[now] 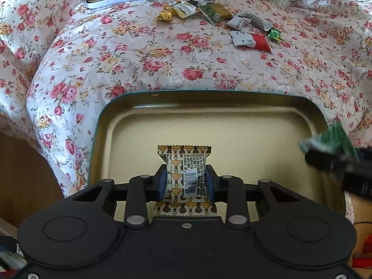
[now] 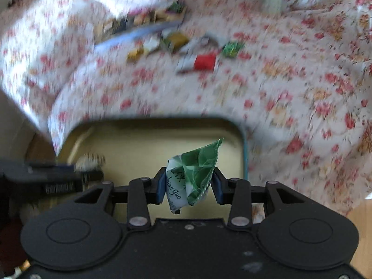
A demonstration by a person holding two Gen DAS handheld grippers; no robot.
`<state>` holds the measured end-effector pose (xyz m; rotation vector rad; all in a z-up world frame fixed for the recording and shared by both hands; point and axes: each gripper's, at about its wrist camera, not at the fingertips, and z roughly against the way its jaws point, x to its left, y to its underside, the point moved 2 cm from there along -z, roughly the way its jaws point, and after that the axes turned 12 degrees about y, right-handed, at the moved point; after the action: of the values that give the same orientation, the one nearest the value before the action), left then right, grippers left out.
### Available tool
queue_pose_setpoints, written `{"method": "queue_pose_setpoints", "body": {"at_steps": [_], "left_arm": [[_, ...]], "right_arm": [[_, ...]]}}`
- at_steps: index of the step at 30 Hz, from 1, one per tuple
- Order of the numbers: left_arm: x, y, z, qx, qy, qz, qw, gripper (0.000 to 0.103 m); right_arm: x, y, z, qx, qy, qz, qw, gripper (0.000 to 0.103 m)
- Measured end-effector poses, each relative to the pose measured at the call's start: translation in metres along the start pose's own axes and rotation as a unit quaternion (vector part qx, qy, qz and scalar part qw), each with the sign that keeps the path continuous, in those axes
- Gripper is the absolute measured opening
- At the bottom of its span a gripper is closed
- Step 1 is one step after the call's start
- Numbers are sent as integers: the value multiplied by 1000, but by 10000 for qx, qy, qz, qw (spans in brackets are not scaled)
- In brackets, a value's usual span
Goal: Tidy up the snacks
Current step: 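Carry both packets over the gold tray and open both grippers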
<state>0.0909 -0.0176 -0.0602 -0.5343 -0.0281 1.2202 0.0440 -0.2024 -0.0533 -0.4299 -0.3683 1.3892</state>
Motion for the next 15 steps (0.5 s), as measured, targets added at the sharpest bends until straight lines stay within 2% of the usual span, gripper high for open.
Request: {"method": "queue_pose_setpoints", "body": {"at_steps": [5,11,13,15], "left_arm": [[3,4,3,79,-47,42,9999,42],[3,8,7,142,47,-39,9999,45],[4,9,8,152,105,-25,9998,55],[3,10,9,135,84,-13,9999,58]], "right_arm": [[14,15,8,230,-280,245,9990,42],[22,19,1,392,-210,535,9976,42],[21,20,1,454,-244,531,9973,43],[21,20,1,505,-282,506,9970,43]]}}
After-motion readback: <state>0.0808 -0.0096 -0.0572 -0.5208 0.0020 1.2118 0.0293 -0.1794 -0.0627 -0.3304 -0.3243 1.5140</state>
